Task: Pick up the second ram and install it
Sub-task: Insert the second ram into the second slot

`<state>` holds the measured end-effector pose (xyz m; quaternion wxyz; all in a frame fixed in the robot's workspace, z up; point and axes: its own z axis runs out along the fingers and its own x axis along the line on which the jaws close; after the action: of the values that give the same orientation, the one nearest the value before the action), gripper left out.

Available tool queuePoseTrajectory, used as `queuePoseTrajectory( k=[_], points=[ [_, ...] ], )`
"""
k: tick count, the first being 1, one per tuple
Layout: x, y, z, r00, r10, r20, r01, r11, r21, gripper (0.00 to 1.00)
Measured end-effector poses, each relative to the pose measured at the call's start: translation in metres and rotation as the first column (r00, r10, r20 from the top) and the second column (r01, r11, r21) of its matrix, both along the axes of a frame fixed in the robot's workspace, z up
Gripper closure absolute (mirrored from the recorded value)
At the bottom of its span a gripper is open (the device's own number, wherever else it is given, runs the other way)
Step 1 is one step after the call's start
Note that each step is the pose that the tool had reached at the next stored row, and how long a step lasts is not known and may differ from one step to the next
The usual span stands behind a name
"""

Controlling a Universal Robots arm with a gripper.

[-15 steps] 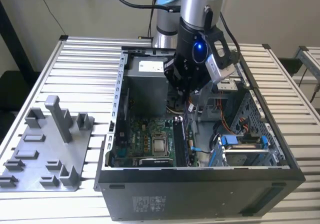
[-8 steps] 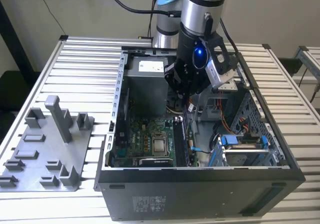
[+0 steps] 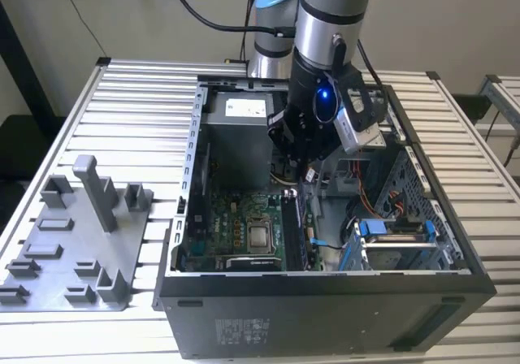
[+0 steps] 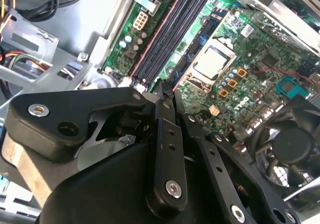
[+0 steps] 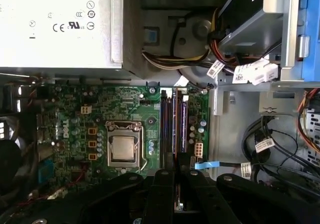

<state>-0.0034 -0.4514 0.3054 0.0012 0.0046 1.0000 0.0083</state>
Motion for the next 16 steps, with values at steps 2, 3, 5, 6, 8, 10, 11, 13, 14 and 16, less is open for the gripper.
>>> queuePoseTrajectory(
  k=[2, 3, 5, 6, 8, 10, 11, 13, 14, 16],
  points=[
    [0.0003, -0.0009, -0.0035, 1.0, 0.0, -0.0012, 0.0, 1.0, -0.0001, 0.86],
    [0.0004, -0.0012, -0.0053, 1.0, 0.0, -0.0017, 0.0, 1.0, -0.0001, 0.86],
    [0.0005, -0.0016, -0.0081, 1.0, 0.0, -0.003, 0.0, 1.0, -0.0002, 0.86],
    [0.0006, -0.0016, -0.0081, 1.0, 0.0, -0.0031, 0.0, 1.0, -0.0003, 0.86],
    [0.0006, -0.0016, -0.0082, 1.0, 0.0, -0.0038, 0.0, 1.0, -0.0006, 0.86],
    [0.0006, -0.0016, -0.0082, 1.0, 0.0, -0.0044, 0.0, 1.0, -0.0009, 0.86],
    [0.0006, -0.0016, -0.0082, 1.0, 0.0, -0.0045, 0.0, 1.0, -0.0009, 0.86],
    [0.0006, -0.0016, -0.0082, 1.0, 0.0, -0.0046, 0.0, 1.0, -0.001, 0.86],
    [0.0006, -0.0016, -0.0082, 1.0, 0.0, -0.0047, 0.0, 1.0, -0.001, 0.86],
    [0.0006, -0.0016, -0.0082, 1.0, 0.0, -0.0049, 0.0, 1.0, -0.0011, 0.86]
  ],
)
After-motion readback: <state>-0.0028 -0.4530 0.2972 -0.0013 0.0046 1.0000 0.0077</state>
